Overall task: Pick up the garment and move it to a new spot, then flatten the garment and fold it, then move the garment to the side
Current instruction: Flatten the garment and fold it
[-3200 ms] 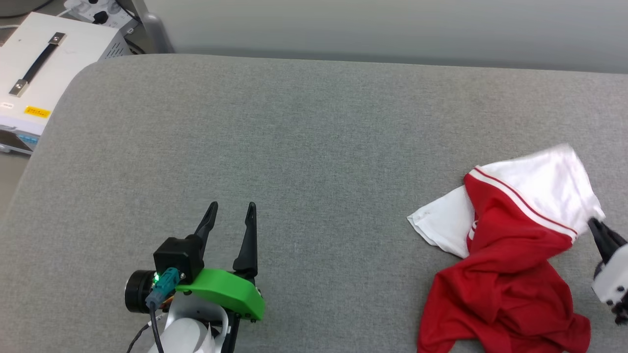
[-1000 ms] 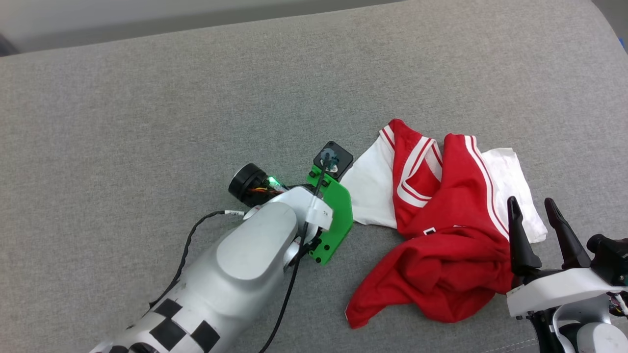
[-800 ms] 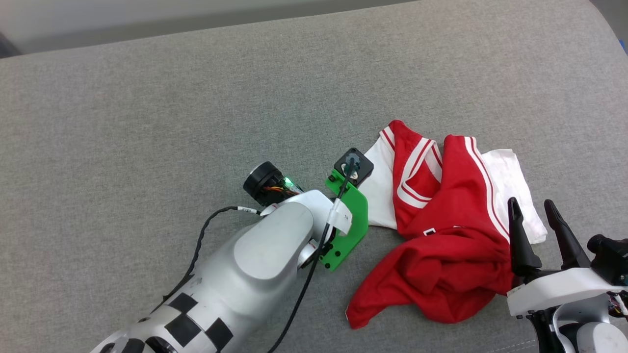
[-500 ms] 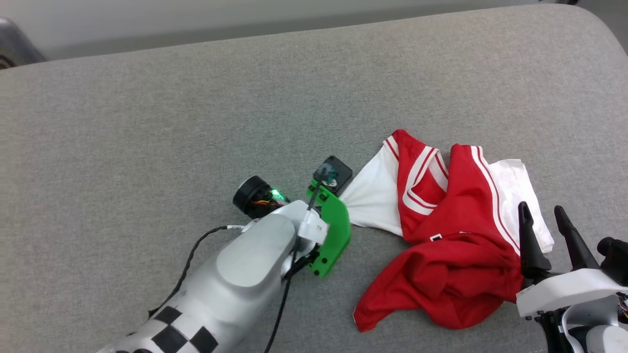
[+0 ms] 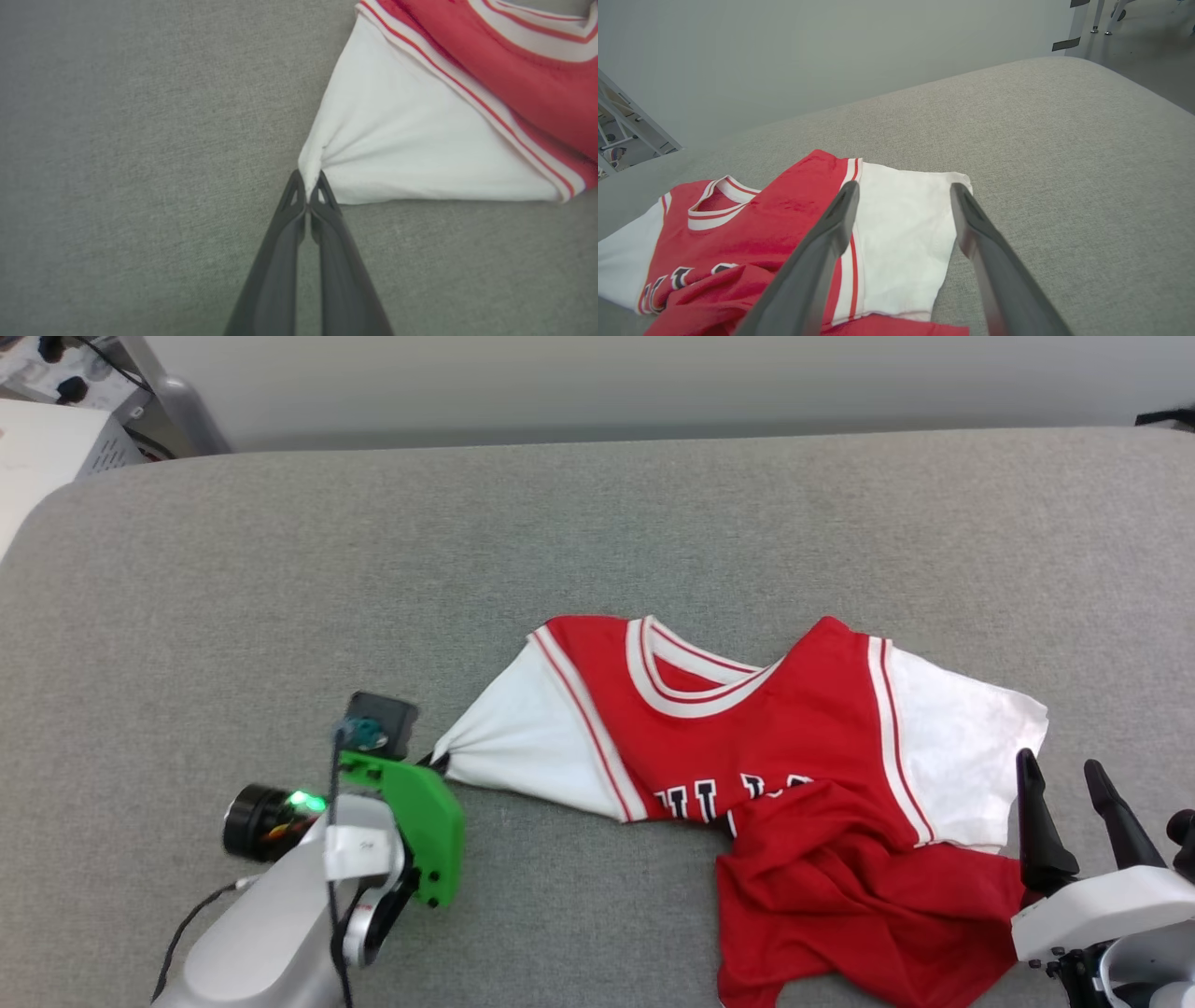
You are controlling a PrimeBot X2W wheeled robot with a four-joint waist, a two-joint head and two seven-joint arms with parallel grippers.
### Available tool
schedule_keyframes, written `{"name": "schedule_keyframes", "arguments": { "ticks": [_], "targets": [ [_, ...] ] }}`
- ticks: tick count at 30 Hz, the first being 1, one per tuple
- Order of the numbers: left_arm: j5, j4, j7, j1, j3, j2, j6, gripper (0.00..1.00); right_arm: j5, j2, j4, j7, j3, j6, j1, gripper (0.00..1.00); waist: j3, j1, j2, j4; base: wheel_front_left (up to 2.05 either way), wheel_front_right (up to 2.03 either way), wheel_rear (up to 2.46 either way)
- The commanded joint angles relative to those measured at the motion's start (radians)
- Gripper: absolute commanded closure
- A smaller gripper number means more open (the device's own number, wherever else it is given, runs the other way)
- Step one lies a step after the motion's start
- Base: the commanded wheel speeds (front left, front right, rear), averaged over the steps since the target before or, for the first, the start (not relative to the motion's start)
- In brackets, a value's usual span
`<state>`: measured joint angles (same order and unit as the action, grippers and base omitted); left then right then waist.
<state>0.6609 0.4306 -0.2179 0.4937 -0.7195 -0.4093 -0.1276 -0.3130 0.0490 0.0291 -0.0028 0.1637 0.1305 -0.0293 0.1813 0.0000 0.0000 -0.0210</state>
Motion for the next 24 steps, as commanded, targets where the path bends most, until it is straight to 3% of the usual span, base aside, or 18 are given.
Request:
{"name": "schedule_keyframes", "arguments": {
  "ticks": [1, 5, 11, 12, 13, 14, 19, 24],
  "targets": [
    [0.026, -0.031, 0.014, -0.058, 0.032, -0.027, -0.035, 1.0, -0.005, 0.001, 0.005, 0.006, 0.005, 0.0, -0.013, 0.0, -0.029, 0.0, 0.0, 0.032, 0.0, 0.0, 0.0],
    [0.102, -0.112, 0.03, -0.206, 0.096, -0.061, -0.104, 1.0, -0.007, 0.001, 0.005, 0.027, 0.015, 0.0, -0.023, 0.0, -0.04, 0.0, 0.0, 0.042, 0.0, 0.0, 0.0],
    [0.143, -0.203, 0.068, -0.32, 0.11, -0.041, -0.136, 1.0, -0.015, 0.01, -0.018, 0.064, 0.056, 0.0, -0.023, 0.0, -0.046, 0.0, 0.0, 0.051, 0.0, 0.0, 0.0],
    [0.144, -0.212, 0.076, -0.326, 0.111, -0.037, -0.139, 0.8, -0.015, 0.017, -0.029, 0.071, 0.063, 0.0, -0.021, 0.0, -0.047, 0.0, 0.0, 0.053, 0.0, 0.0, 0.0],
    [0.147, -0.221, 0.084, -0.333, 0.113, -0.031, -0.14, 0.23, -0.016, 0.026, -0.041, 0.079, 0.071, 0.0, -0.019, 0.0, -0.048, 0.0, 0.0, 0.054, 0.0, 0.0, 0.0],
    [0.149, -0.227, 0.092, -0.338, 0.116, -0.028, -0.143, 0.0, -0.022, 0.029, -0.048, 0.085, 0.075, 0.0, -0.015, 0.0, -0.05, 0.0, 0.0, 0.054, 0.0, 0.0, 0.0],
    [0.127, -0.268, 0.181, -0.333, 0.14, -0.021, -0.15, 0.0, -0.064, 0.076, -0.103, 0.161, 0.093, 0.0, 0.015, 0.0, -0.054, 0.0, 0.0, 0.056, 0.0, 0.0, 0.0],
    [0.085, -0.312, 0.274, -0.306, 0.151, -0.021, -0.14, 0.0, -0.123, 0.137, -0.181, 0.318, 0.099, 0.0, 0.061, 0.0, -0.054, 0.0, 0.0, 0.066, 0.0, 0.0, 0.0]
  ]
}}
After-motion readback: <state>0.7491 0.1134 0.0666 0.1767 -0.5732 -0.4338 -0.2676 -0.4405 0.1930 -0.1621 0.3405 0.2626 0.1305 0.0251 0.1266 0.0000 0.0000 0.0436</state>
